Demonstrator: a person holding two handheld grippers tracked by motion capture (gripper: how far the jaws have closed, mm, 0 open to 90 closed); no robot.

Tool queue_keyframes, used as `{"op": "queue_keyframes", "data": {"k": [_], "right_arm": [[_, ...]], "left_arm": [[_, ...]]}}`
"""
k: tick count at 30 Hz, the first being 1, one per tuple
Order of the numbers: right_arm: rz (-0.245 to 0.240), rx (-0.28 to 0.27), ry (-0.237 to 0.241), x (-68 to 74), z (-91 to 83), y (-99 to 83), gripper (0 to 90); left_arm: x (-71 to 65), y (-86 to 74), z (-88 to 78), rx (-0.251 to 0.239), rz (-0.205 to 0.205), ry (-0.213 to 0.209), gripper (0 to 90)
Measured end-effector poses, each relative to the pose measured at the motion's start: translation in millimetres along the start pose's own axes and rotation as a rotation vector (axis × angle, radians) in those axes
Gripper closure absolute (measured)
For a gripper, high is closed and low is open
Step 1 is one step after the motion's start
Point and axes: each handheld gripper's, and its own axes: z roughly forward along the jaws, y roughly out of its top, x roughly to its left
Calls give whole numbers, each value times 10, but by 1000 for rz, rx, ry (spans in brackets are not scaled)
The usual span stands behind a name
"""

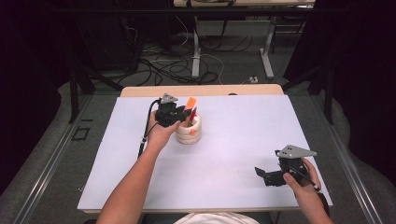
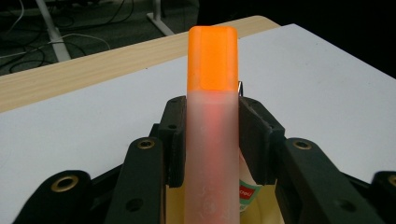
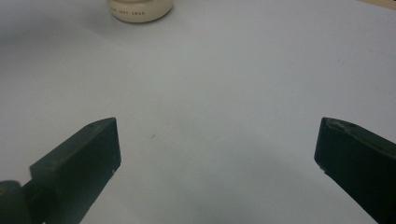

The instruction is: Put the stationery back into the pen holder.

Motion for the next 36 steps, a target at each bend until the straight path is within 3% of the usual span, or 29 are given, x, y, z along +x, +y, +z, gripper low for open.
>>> {"op": "queue_keyframes", "data": {"k": [5,21,36], "right_arm": [[1,1,-3,-2,3,0,1],[2,-4,-4,3,1,1,1],[7,-11,0,8,5,6,1]], "left_arm": [[31,1,-35,-21,-14,8,519],[73,37,-271,-62,-34,47,316],[171,32,-610,-89,-29,67,251]]}}
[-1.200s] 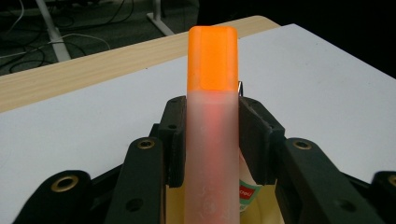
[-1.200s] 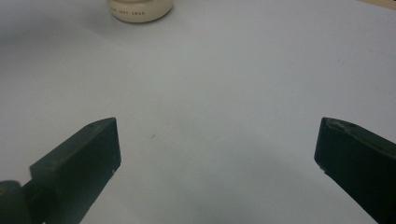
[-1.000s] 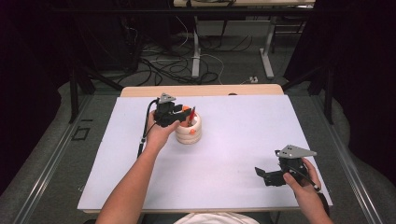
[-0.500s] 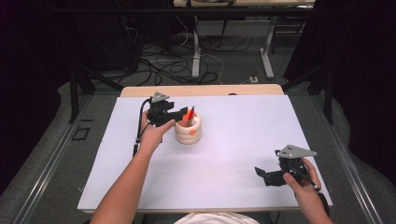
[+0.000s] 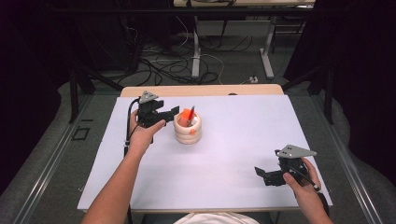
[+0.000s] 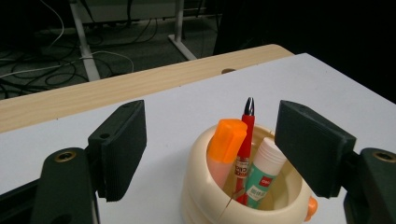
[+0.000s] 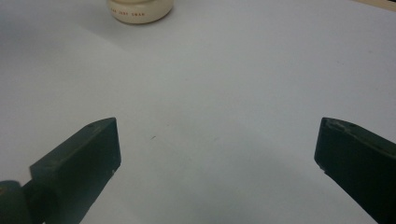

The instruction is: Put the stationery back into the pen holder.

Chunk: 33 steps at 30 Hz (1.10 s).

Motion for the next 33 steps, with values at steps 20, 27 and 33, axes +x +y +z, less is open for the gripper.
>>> {"op": "queue_keyframes", "data": {"k": [20,27,33], "right_arm": [[-13,-4,5,-19,49,32,1],[-8,5,5,-16,59,51,1],[-9,-4,3,-20,74,58,1]], "left_arm": [[56,-260,-601,-26,-16,-14,107],[80,-387,-781,-22,-28,1,32],[99,-528,-882,-20,-40,19,3]]}}
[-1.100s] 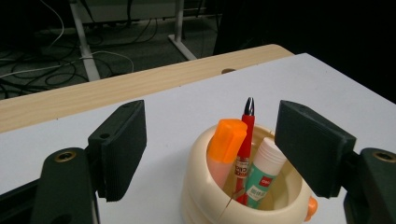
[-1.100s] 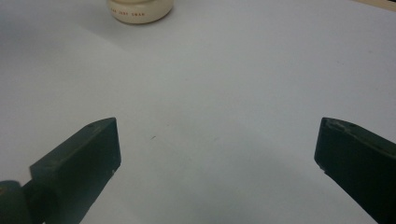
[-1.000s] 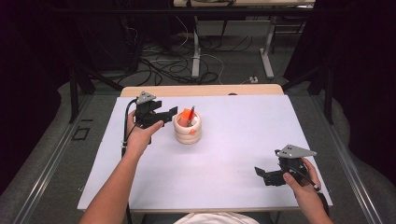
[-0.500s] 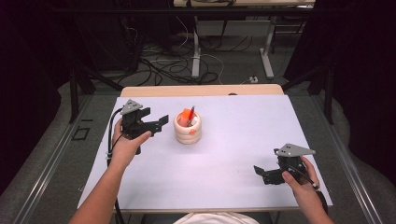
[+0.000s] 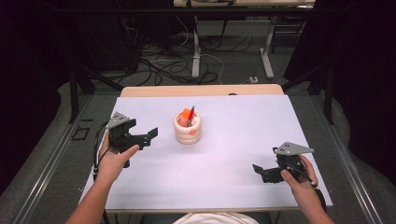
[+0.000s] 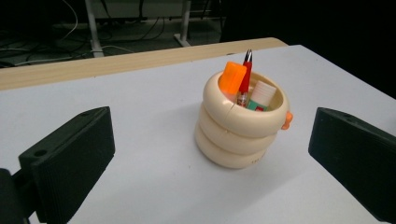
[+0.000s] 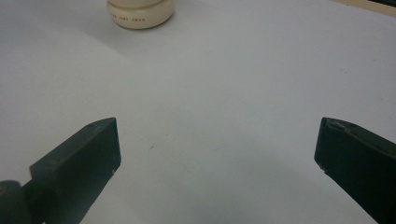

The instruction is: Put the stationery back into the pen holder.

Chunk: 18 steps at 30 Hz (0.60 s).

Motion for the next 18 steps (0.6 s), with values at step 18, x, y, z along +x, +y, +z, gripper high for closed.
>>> {"op": "queue_keyframes", "data": {"k": [18], "right_arm": [[-3,4,6,-28,36,-2,1]], "left_arm": [[153,-363,-257,-20,-47,63,2]]}}
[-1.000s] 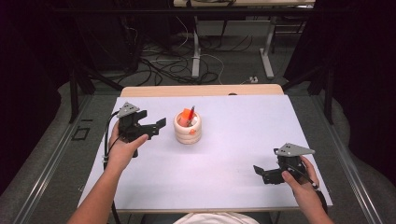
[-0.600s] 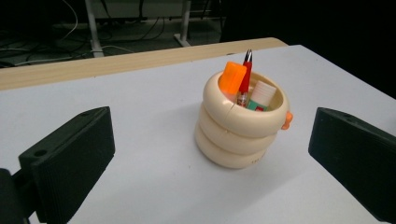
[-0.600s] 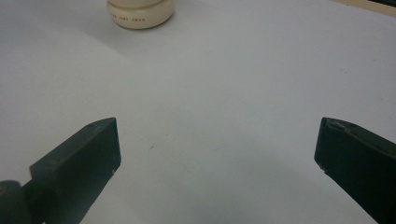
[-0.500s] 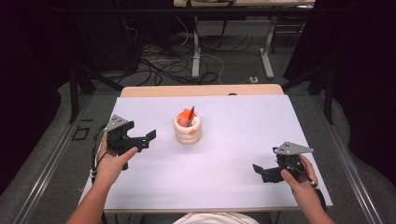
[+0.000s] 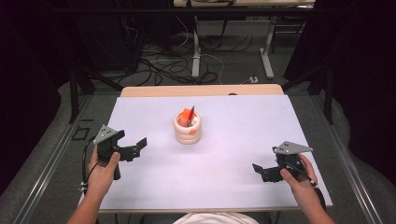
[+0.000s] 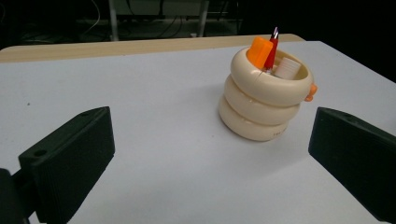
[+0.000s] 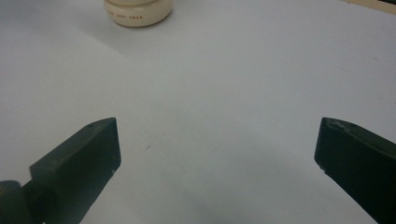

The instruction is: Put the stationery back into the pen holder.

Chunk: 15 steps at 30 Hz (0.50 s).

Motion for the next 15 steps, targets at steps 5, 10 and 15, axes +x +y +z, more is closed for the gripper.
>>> {"op": "queue_keyframes", "data": {"k": [5,10,15], "right_arm": [[5,7,-5,-19,16,-10,1],[14,10,-5,-52,35,-24,1],[23,16,-12,-72,51,-35,1]], "left_arm": [[89,-89,-33,12,-1,43,2],[182,-180,-43,23,-13,75,2],[286,-224,-44,27,-43,97,2]]}}
